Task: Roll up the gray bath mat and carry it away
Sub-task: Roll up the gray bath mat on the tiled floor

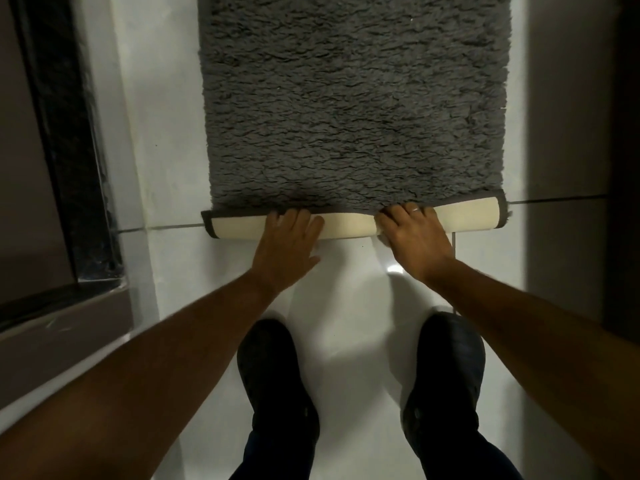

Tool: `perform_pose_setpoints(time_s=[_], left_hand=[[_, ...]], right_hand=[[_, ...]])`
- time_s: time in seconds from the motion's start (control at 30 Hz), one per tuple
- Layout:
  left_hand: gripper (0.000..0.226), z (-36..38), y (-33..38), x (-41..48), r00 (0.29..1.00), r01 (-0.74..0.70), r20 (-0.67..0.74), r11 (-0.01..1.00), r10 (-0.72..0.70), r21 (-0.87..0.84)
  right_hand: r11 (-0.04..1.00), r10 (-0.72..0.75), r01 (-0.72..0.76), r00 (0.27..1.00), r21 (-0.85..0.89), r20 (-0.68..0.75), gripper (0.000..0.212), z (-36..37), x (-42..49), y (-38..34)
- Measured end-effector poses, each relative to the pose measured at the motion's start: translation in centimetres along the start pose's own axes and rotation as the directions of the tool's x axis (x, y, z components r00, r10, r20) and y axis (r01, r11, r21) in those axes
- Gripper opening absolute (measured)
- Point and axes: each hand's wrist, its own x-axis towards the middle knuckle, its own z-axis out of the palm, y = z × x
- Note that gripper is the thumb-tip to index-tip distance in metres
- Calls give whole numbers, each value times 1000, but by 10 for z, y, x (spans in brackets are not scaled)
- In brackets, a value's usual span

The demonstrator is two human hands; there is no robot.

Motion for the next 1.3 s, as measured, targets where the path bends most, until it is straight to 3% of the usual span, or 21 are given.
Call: perform_pose_setpoints(time_s=[0.17, 0.3, 0.4, 0.47, 0.57, 0.63, 0.67, 0.77, 0.87, 0.9, 1.03, 1.13, 1.23, 1.3], left_hand=[[46, -8, -8, 17, 998, 54, 33, 996, -52, -73], [35, -19, -19, 16, 996, 65, 78, 961, -46, -269], [32, -30, -23, 14, 981, 62, 195, 922, 15, -383], [34, -39, -26, 20, 935, 119, 353, 899, 42, -422], [48, -46, -34, 39, 871, 302, 491, 819, -29, -488], [47, -48, -36, 48, 899, 335, 426, 781, -98, -527], [41, -48, -33, 50, 934, 307, 322, 812, -156, -496], [21, -41, -18, 41, 981, 193, 8, 972, -194, -136], [15, -27, -9, 28, 976, 162, -130, 982, -174, -101], [20, -24, -9, 26, 973, 159, -148, 978, -178, -132], [85, -15, -16, 23, 997, 76, 21, 997, -76, -29], [69, -23, -22, 38, 995, 101, 14, 995, -101, 19], [48, -29, -27, 45, 995, 96, 19, 992, -95, -80], [40, -28, -30, 40, 997, 75, 24, 986, -73, -151]], right_hand=[[986, 7, -1, 999, 164, -41, 29, -7, 5, 12], [959, 9, -9, 1000, 283, 3, 21, -18, 9, 17], [919, 24, -60, 995, 389, 97, 25, -26, 3, 12], [900, 76, -128, 987, 416, 139, 28, -28, -1, 8], [944, 170, -182, 983, 277, 66, 20, -25, 0, -3], [975, 206, -206, 978, 80, 16, 26, -20, 1, -12], [975, 220, -220, 975, 34, -9, 27, -19, 2, -14], [973, 229, -225, 970, 53, -81, 33, -19, 1, -9], [993, 116, -116, 992, 16, -43, 56, -18, -3, 1], [997, 71, -72, 997, -16, -24, 55, -18, -2, 5], [997, 69, -66, 994, 37, -88, 37, -28, 21, 15], [998, 58, -56, 992, 21, -115, 34, -30, 22, 18], [1000, 19, -20, 999, -10, -40, 63, -25, 11, 20], [1000, 27, -27, 1000, -1, -5, 60, -25, 9, 19]])
